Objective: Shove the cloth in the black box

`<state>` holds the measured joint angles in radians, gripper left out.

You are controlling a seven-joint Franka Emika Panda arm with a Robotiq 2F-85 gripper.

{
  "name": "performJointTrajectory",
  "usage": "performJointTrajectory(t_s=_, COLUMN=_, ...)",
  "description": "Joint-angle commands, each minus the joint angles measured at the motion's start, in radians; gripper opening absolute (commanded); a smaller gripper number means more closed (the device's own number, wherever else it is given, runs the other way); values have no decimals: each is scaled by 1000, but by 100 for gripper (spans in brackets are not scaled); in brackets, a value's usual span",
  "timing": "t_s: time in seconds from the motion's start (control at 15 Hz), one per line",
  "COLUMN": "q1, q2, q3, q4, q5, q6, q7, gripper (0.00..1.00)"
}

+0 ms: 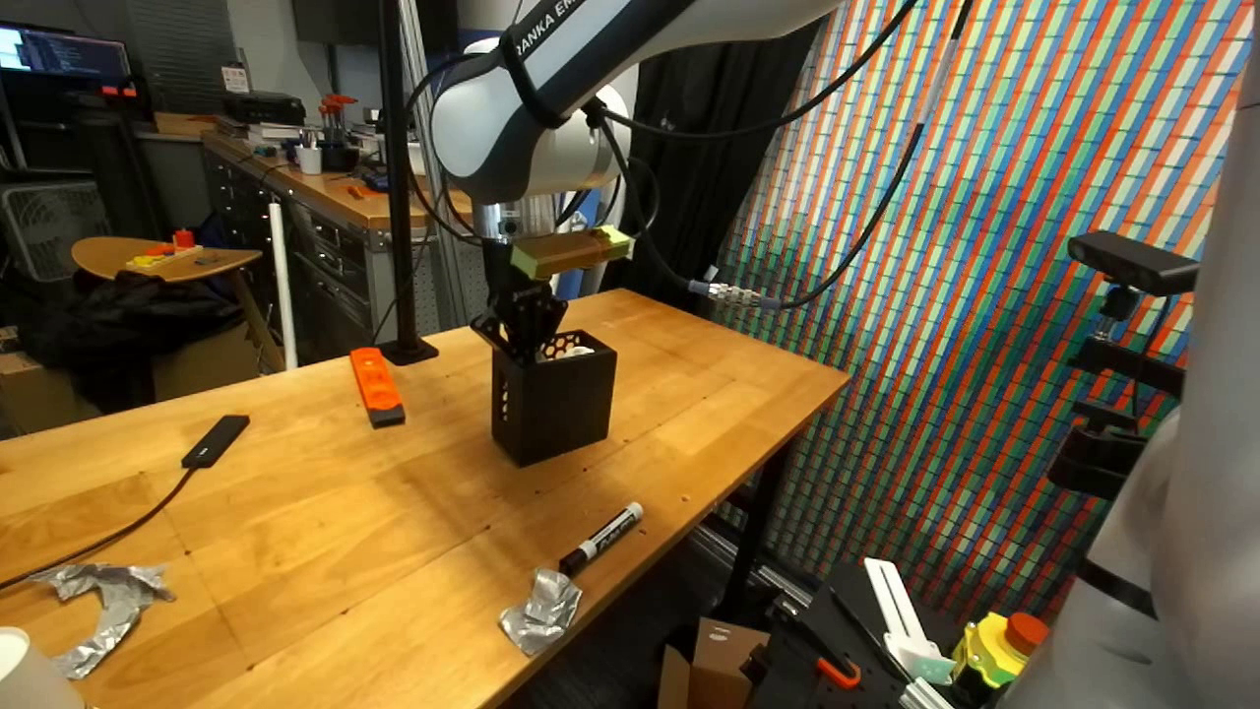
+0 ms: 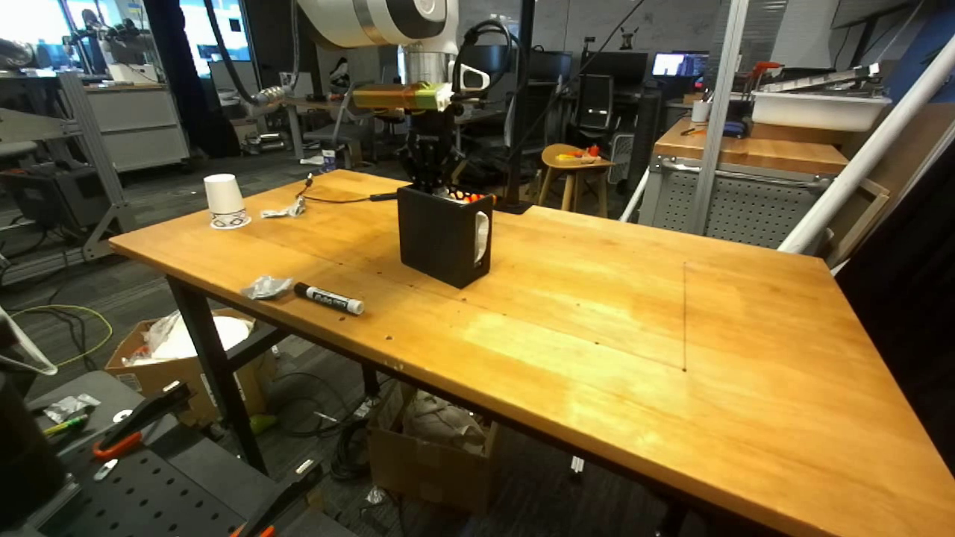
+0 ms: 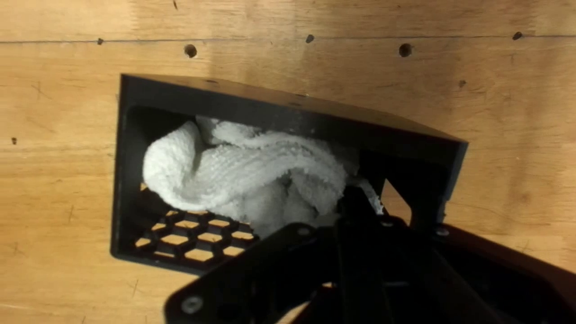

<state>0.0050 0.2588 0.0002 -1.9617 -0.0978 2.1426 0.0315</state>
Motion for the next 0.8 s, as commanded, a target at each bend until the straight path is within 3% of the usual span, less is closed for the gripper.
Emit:
performJointTrajectory(t_s=0.0, q1=-3, q2=-15, q3=-13, q4=14, q5=-18, q6=-12, q7=-14, gripper=0)
performJointTrajectory(t_s=0.73, q1=-10, q2=-63, q3=-32, q4=10, q5=-45, q6=-15, q7=2, gripper=0)
